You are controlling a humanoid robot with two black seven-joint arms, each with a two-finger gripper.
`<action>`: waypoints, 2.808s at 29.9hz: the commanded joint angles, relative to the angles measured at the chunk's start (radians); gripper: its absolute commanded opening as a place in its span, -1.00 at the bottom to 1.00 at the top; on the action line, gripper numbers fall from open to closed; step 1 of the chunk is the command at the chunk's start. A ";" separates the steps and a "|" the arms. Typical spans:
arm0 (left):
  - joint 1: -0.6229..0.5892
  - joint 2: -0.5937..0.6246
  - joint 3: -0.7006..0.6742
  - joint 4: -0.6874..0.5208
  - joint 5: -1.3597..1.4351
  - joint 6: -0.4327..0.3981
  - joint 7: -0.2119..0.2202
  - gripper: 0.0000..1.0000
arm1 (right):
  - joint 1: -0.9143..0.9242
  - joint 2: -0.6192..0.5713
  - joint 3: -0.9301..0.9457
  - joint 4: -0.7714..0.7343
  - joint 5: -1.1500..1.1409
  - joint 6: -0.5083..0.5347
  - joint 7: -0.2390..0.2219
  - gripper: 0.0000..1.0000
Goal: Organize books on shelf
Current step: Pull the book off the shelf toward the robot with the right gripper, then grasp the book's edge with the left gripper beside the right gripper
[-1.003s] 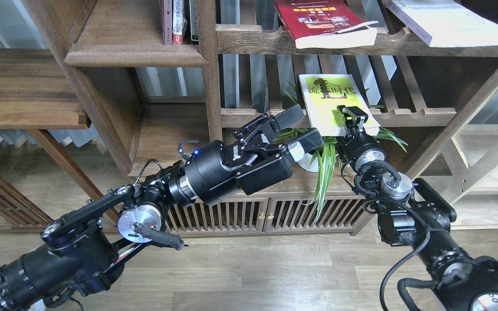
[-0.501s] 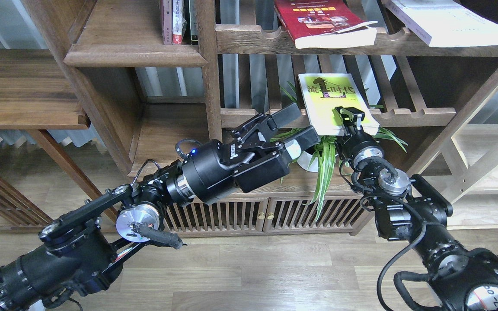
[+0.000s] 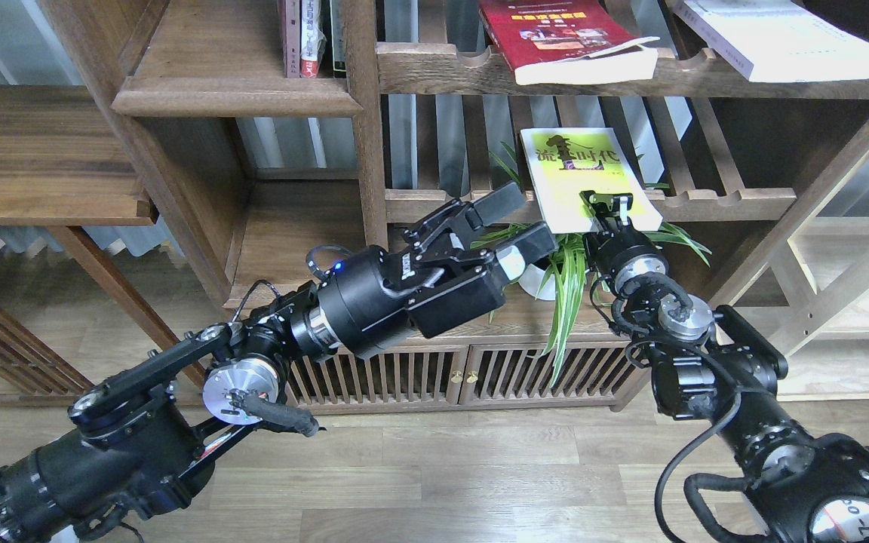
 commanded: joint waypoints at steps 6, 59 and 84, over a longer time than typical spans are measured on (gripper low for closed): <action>0.075 -0.011 -0.012 0.025 0.000 0.000 -0.007 0.98 | -0.031 -0.006 0.002 0.063 0.009 0.089 0.001 -0.90; 0.187 -0.059 -0.110 0.464 -0.511 0.000 0.295 0.94 | -0.529 -0.031 -0.278 0.666 -0.040 0.363 -0.015 -0.59; 0.187 -0.027 -0.174 0.465 -0.581 0.000 0.414 0.84 | -0.543 -0.025 -0.422 0.666 -0.075 0.363 -0.015 -0.62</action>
